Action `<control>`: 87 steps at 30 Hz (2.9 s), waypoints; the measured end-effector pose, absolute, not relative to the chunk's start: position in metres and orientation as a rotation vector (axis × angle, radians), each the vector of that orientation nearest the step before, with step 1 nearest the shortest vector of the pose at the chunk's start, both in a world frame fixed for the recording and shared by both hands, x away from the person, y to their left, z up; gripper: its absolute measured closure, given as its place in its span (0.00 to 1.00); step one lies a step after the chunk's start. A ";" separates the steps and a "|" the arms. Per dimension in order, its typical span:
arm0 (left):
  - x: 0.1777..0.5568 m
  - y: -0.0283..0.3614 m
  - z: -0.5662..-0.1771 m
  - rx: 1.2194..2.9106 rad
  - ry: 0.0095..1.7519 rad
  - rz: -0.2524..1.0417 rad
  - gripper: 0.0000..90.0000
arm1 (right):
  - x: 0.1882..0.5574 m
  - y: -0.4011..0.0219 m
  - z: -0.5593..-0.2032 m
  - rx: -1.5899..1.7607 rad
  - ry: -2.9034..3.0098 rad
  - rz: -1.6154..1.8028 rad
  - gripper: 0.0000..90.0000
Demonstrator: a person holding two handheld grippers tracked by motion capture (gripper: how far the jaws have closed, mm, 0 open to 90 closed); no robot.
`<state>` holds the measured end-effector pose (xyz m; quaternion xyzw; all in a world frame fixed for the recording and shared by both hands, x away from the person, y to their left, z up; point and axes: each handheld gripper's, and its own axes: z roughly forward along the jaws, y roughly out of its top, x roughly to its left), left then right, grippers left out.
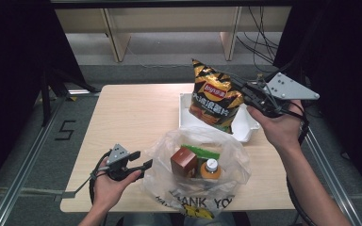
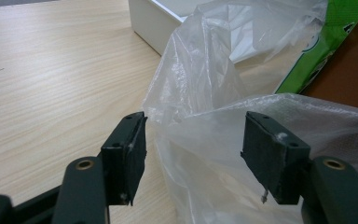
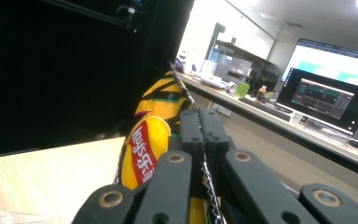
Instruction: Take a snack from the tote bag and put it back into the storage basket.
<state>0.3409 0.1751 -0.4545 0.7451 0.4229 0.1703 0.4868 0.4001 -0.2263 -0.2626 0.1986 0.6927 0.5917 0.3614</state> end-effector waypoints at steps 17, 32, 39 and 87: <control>0.342 0.176 -0.457 1.803 1.035 0.402 0.43 | 0.425 -0.225 -0.264 0.552 1.793 1.470 1.00; 0.342 0.177 -0.457 1.810 1.027 0.405 0.43 | 0.445 -0.224 -0.266 0.575 1.803 1.447 1.00; 0.342 0.176 -0.458 1.807 1.037 0.394 0.43 | 0.457 -0.224 -0.272 0.606 1.809 1.429 1.00; 0.339 0.178 -0.456 1.803 1.022 0.402 0.43 | 0.514 -0.214 -0.334 0.804 1.935 1.347 1.00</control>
